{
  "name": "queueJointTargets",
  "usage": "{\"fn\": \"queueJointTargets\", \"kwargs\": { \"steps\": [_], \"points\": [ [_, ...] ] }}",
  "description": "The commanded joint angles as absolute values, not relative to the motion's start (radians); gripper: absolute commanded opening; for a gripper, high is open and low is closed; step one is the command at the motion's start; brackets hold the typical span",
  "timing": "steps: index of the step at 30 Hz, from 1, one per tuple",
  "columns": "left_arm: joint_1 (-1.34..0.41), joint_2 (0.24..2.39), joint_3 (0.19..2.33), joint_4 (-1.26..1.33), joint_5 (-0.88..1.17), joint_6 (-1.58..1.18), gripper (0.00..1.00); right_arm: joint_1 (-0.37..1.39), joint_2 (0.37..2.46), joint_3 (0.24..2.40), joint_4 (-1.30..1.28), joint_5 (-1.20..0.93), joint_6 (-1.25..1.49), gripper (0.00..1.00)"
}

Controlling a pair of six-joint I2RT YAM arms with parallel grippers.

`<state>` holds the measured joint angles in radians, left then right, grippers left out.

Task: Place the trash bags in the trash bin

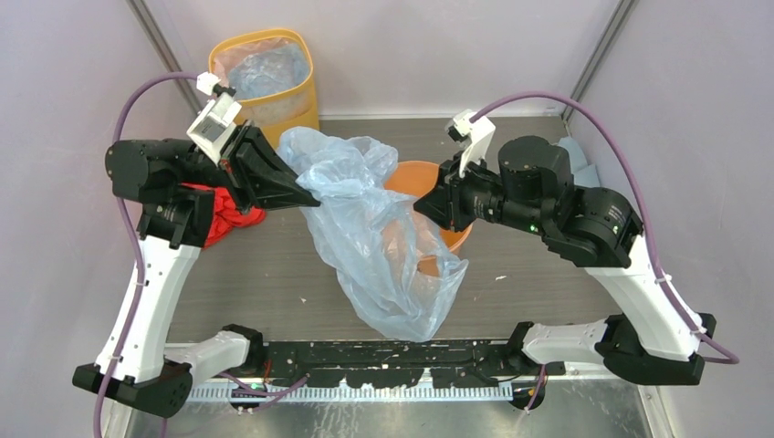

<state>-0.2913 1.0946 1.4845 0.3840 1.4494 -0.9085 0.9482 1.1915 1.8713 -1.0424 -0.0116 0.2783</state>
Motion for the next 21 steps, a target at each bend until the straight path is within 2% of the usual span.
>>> {"fn": "queueJointTargets", "kwargs": {
  "steps": [1, 12, 21],
  "points": [
    [-0.278, 1.060, 1.503, 0.393, 1.453, -0.914, 0.00, 0.953, 1.141, 1.844, -1.043, 0.140, 0.261, 0.18],
    [-0.211, 1.032, 1.564, 0.363, 1.474, -0.914, 0.00, 0.951, 1.063, 1.773, -1.073, 0.263, 0.272, 0.18],
    [-0.184, 1.041, 1.667, 0.354, 1.479, -0.920, 0.00, 0.953, 1.019, 1.760, -1.098, 0.266, 0.285, 0.18]
  ]
}}
